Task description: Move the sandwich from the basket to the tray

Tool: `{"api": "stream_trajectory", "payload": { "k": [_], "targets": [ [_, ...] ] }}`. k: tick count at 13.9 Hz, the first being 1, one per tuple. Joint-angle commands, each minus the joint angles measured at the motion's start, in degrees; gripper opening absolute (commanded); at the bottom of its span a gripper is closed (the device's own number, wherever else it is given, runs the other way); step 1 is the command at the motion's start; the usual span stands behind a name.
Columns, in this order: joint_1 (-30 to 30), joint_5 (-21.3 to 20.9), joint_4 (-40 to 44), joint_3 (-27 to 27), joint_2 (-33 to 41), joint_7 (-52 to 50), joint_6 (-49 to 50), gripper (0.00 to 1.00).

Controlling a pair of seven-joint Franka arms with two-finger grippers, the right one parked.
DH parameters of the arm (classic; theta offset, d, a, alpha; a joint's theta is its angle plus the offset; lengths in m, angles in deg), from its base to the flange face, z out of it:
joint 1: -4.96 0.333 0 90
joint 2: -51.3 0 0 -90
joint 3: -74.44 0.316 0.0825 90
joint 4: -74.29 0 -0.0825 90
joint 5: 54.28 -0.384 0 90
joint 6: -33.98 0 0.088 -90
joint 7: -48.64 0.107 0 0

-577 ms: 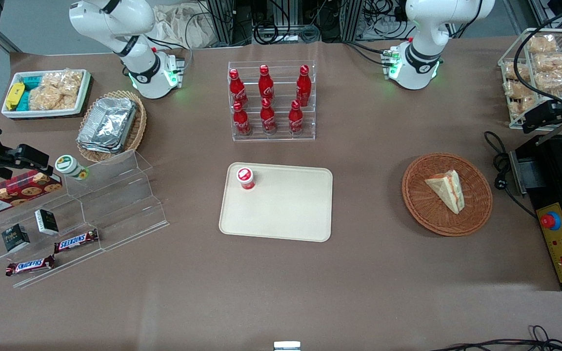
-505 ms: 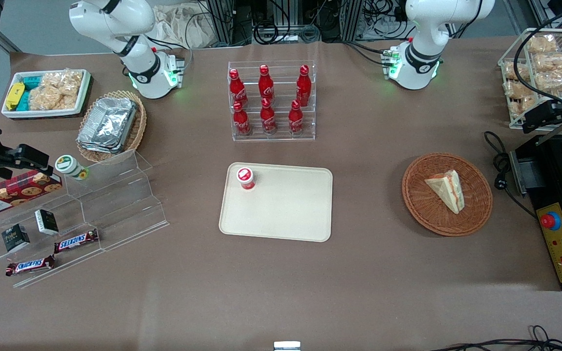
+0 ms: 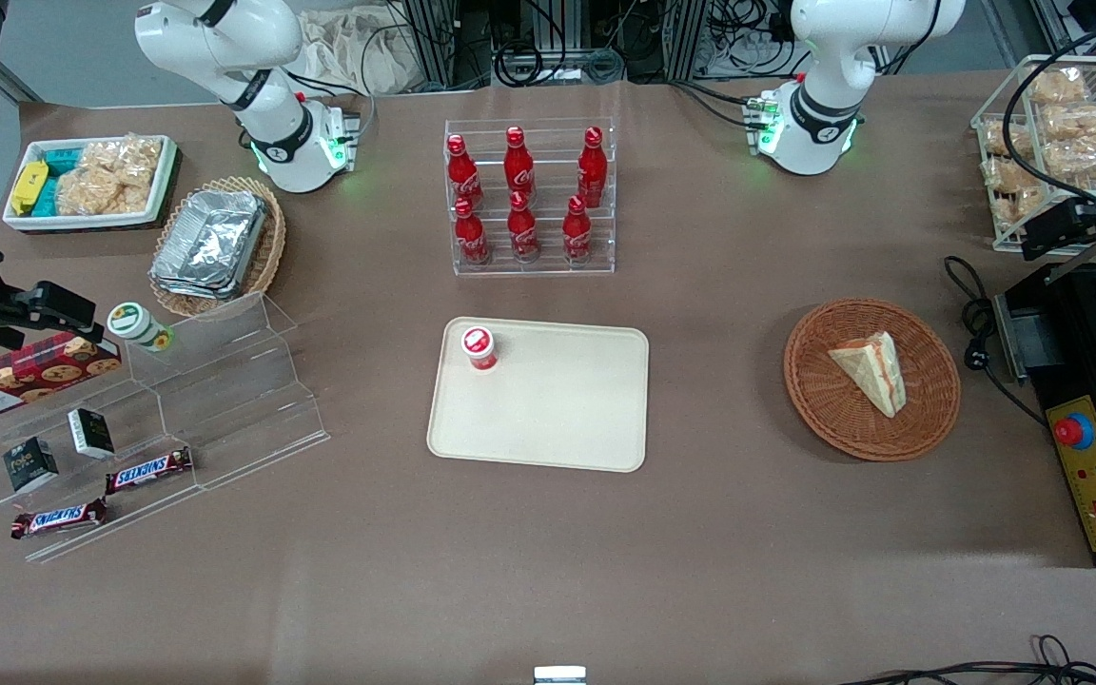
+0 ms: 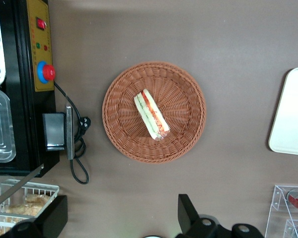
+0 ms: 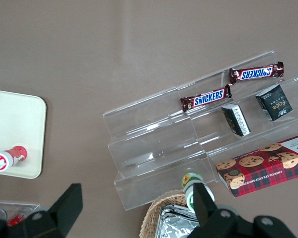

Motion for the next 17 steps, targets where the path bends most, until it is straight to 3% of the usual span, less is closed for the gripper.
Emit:
{"api": "stream_trajectory", "payload": {
  "k": [1,11,17],
  "targets": [
    [-0.89,-0.69,-2.50,0.39,-1.11,-5.20,-0.52,1.00],
    [-0.89,1.42,-22.80,0.47,-9.53,-16.99,-28.53,1.00],
    [-1.15,1.68,-28.96,-0.40,-17.54,-22.88,-44.36,1.00]
  ]
}}
